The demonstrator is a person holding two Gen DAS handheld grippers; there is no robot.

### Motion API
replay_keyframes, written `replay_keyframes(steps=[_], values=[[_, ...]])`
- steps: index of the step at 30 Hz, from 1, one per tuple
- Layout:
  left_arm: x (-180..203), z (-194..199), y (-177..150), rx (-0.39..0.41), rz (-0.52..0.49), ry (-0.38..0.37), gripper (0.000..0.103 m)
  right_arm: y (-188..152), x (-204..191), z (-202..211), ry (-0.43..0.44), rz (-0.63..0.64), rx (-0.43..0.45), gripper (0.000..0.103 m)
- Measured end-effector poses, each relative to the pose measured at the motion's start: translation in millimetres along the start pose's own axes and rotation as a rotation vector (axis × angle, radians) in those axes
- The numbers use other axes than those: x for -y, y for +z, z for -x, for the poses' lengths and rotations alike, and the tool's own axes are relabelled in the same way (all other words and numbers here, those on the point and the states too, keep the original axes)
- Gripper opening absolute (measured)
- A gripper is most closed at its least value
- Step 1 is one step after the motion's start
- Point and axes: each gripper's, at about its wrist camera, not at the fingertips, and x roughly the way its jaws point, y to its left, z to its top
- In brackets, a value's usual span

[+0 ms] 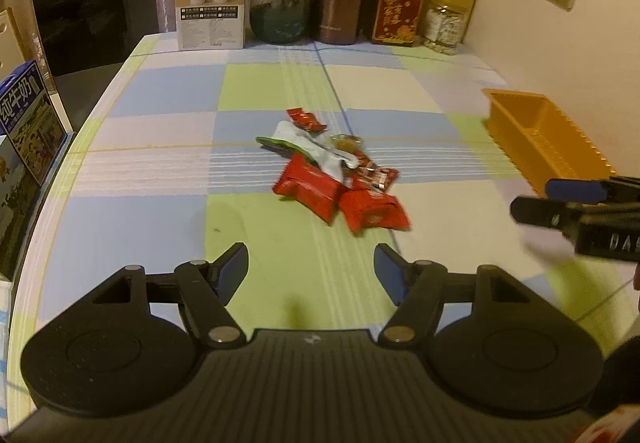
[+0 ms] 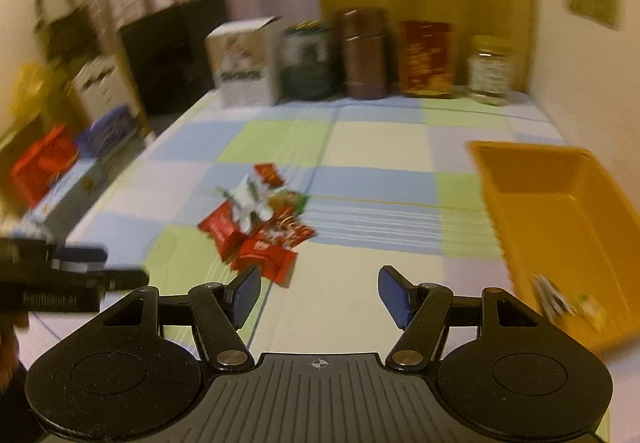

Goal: Organize snacks
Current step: 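Grasp a red candy packet with the right gripper while the left gripper grasps another red packet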

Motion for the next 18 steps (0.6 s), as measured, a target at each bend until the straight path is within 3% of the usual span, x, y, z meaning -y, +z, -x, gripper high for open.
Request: replay_keyframes(steps=[8,18], values=[[-24,-45,7,-0.021,-0.03,0.015,0.066,-7,-19,-70,0.097,0.215,-0.05,0.065],[-39,-74,10,-0.017,-0.002,-0.041,0.066,-6,-37,-138,0.118,0.35,-0.08,0.065]])
